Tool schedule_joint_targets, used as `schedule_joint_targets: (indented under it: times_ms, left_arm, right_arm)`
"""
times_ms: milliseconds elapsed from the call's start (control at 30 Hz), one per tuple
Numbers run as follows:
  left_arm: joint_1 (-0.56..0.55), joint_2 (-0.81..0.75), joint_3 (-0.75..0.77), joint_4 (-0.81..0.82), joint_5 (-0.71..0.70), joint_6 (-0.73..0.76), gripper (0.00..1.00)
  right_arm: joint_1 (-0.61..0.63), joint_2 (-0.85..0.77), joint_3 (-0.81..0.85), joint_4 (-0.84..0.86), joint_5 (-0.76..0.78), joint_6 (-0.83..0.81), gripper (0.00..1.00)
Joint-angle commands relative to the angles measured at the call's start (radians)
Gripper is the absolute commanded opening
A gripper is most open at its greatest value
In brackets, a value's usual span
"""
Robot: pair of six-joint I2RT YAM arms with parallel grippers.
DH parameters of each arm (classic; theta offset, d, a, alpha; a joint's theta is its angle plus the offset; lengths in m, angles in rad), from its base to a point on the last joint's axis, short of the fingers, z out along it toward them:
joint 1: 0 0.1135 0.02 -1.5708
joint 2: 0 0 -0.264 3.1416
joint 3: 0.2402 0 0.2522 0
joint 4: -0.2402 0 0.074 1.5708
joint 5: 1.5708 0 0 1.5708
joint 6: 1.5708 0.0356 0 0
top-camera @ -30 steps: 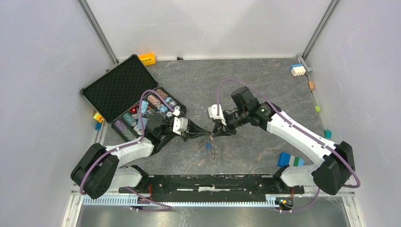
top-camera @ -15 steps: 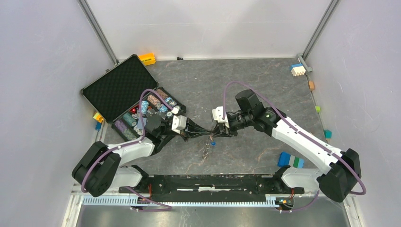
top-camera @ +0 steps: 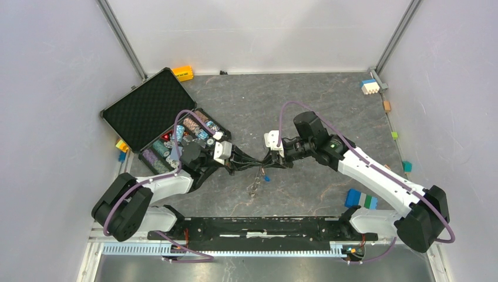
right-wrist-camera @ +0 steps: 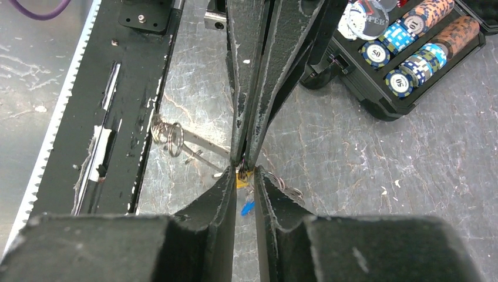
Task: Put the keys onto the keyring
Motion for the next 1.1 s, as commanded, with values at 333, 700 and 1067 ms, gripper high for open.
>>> schedule_joint_targets:
  times_ms: [333, 700, 1067]
  left_arm:
    - [0.009, 0.007, -0.002, 0.102, -0.028, -0.056, 0.02]
    - [0.016, 0.027, -0.003, 0.104, -0.036, -0.056, 0.02]
    - [0.018, -0.058, 0.071, -0.291, -0.035, 0.219, 0.46]
  right_arm:
    - [0.001, -0.028, -0.027, 0.059, 0.021, 0.030, 0.11]
    - [0.002, -0.045, -0.020, 0.059, 0.045, 0.027, 0.00]
    - [0.017, 0.014, 0.109, -0.165, 0.174, -0.055, 0.00]
